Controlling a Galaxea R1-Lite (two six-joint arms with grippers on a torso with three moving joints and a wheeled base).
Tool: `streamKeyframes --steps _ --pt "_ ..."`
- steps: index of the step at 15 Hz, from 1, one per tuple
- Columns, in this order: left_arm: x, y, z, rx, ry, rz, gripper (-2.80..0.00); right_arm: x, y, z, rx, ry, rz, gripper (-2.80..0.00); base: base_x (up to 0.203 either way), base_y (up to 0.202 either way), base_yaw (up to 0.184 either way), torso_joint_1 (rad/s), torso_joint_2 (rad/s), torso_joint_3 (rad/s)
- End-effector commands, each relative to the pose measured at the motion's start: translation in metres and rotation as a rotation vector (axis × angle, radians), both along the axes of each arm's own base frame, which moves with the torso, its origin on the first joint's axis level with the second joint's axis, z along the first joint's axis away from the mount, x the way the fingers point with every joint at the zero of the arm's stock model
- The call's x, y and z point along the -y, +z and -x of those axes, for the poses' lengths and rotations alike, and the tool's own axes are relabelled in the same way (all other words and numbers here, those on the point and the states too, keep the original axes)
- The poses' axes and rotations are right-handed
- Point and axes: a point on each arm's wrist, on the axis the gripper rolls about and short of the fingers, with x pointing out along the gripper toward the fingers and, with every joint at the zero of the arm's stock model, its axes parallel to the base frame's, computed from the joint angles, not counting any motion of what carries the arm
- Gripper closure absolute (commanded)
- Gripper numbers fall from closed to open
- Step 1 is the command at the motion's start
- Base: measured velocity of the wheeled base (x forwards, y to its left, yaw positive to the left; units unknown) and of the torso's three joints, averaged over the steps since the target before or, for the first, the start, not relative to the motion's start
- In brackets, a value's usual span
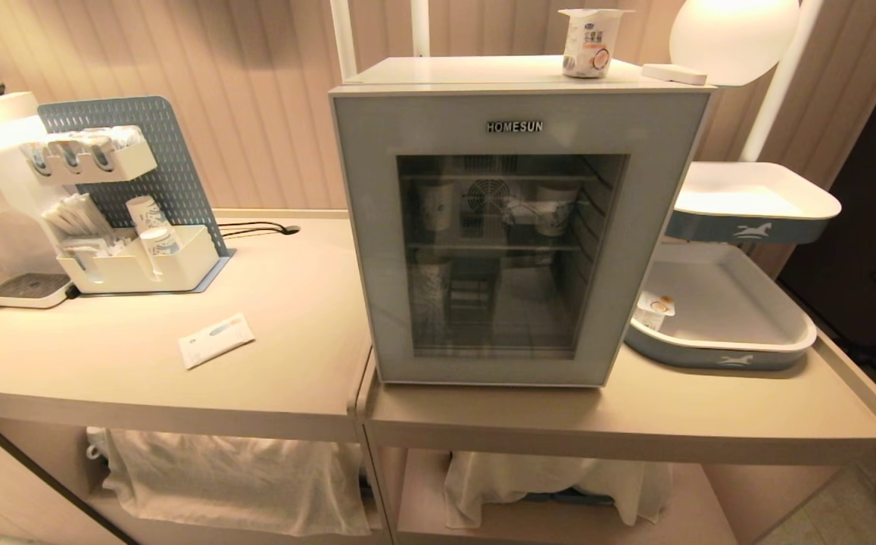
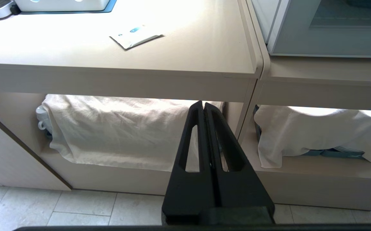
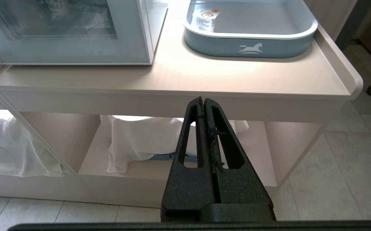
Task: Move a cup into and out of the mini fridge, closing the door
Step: Open the freezer door
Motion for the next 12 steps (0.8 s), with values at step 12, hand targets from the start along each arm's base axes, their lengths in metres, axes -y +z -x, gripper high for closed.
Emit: streamKeyframes --steps 12 --pt "0.0000 0.0003 0.0000 -0.001 0.000 -0.002 0.00 -0.0001 0.0000 -0.0001 -0.002 0.005 0.016 0.00 0.000 0.000 0.000 0.000 0.00 0.000"
